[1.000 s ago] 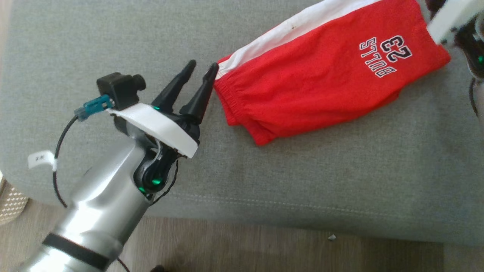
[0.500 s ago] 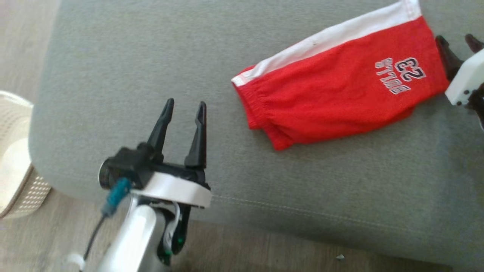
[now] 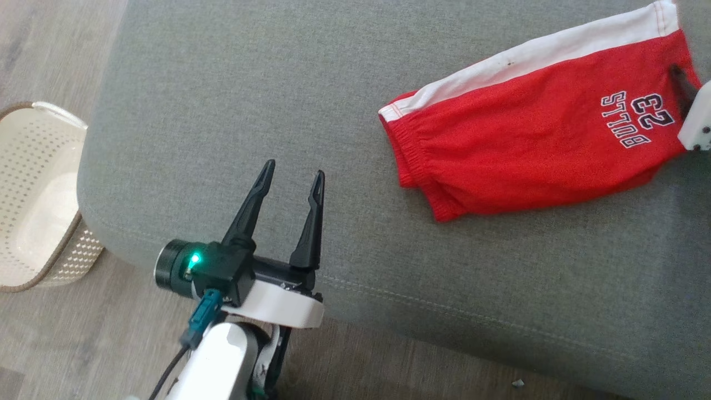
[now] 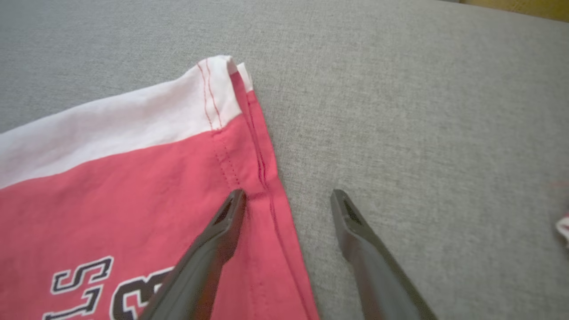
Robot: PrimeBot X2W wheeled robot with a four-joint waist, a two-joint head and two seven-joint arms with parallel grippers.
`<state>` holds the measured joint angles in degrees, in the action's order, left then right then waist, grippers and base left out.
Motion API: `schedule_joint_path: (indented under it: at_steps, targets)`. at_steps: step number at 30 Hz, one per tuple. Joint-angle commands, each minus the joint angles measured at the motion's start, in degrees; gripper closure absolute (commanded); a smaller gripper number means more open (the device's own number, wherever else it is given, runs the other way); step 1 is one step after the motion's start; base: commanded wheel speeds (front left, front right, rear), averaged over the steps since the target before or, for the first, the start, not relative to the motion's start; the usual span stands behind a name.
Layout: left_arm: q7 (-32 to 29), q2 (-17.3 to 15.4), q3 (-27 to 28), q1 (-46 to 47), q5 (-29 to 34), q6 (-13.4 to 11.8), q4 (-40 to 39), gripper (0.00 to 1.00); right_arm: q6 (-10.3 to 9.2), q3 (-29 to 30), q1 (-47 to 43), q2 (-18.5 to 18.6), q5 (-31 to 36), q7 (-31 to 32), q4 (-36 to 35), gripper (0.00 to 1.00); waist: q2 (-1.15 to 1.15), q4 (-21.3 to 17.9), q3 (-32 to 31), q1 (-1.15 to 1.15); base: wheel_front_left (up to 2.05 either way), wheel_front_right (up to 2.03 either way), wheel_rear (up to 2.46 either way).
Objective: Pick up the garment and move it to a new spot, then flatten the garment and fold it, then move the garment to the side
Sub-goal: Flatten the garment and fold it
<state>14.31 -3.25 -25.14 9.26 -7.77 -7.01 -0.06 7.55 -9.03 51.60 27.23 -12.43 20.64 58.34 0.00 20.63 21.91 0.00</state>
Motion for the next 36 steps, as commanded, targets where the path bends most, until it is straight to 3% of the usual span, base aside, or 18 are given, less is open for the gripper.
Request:
schedule_joint_path:
  at_steps: [1, 8, 15, 21, 27, 36]
  targets:
    - [0.69, 0.09, 2.09, 0.70, 0.67, 0.43, -1.70, 0.00, -0.06, -1.71, -0.12, -0.69, 0.53, 0.93, 0.10, 1.00, 0.00, 0.09, 0.18, 0.00, 0.00, 0.00, 0.00]
    - [0.69, 0.24, 2.30, 0.41, 1.19, 1.29, -1.04, 0.00, -0.06, -4.60, -0.02, -2.09, -2.28, 0.17, 0.32, 1.00, 0.00, -2.35, -0.85, 0.00, 0.00, 0.00, 0.00]
    - [0.69, 0.30, 3.63, -0.09, 1.80, 1.25, -1.45, 0.00, -0.06, -4.34, -1.28, -2.13, -6.75, -4.99, -2.89, 1.00, 0.00, -7.56, -3.01, 0.00, 0.00, 0.00, 0.00]
    - [0.69, 0.33, 4.27, -0.28, 2.15, 1.60, -1.84, 0.00, -0.06, -4.04, -3.80, 0.28, -6.87, -5.09, -6.60, 1.00, 0.00, -10.96, -3.50, 0.00, 0.00, 0.00, 0.00]
    - [0.69, 0.35, 4.26, 0.10, 2.15, 1.76, -1.60, 0.00, -0.06, -2.18, -5.59, 3.65, -1.86, -3.28, -11.02, 1.00, 0.00, -11.77, -3.13, 0.00, 0.00, 0.00, 0.00]
    - [0.69, 0.36, 4.15, -0.28, 1.72, 2.17, -0.12, 0.00, -0.06, -4.01, -8.82, -1.54, 0.90, 2.03, -26.36, 1.00, 0.00, -11.45, -5.51, 0.00, 0.00, 0.00, 0.00]
